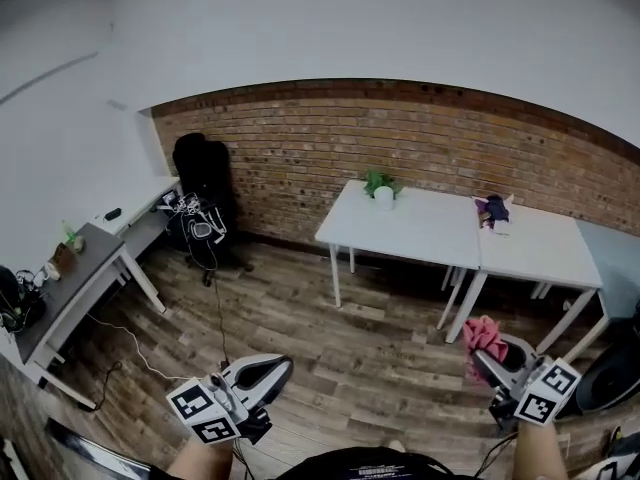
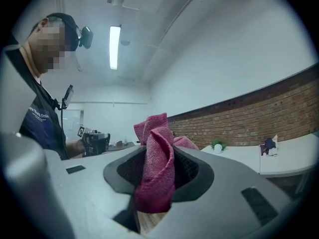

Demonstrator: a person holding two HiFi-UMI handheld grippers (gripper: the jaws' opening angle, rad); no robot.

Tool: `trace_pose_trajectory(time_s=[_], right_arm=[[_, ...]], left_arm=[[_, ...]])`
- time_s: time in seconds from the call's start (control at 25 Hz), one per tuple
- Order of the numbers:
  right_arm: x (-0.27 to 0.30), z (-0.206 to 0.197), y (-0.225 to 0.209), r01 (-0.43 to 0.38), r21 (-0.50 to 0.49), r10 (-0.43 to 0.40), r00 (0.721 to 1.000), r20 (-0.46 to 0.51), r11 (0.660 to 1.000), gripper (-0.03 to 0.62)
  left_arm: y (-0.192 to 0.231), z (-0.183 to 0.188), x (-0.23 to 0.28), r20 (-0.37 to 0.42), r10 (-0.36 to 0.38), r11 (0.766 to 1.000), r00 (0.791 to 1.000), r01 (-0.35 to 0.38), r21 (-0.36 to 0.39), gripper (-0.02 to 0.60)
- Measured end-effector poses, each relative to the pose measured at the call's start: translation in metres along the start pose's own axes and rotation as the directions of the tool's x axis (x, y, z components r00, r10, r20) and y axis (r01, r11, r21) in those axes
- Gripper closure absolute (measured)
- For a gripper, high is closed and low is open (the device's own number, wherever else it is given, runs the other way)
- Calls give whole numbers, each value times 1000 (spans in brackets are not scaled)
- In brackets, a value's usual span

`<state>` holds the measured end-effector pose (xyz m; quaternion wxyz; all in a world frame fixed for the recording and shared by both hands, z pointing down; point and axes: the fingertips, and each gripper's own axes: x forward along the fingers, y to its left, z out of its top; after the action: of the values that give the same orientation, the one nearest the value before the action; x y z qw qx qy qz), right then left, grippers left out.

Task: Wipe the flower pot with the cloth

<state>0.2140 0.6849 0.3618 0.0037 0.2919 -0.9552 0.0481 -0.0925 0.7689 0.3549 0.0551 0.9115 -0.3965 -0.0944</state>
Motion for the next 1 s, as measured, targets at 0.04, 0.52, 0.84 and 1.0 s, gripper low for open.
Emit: trace_pose_trajectory(time_s=[0.04,0.52,0.84,1.0], right_arm=[[6,1,-16,-8,1,8,1000,1,1000,471],[66,34,-178,-149,-55,148,989,-22,987,471],[112,31,-239,-132,-33,131,991,-31,991,471],[150,22,-252,-92,-42,91,995,-35,995,471]], left_arm=[[6,0,14,3,9,1000,1000,-9,-1,578],[50,3,178,54,72,997,996,-73,1,578],[107,-2,229,34,58,998,998,-58,-11,578],[156,-8,242,37,1,1000,999,-1,-15,578]])
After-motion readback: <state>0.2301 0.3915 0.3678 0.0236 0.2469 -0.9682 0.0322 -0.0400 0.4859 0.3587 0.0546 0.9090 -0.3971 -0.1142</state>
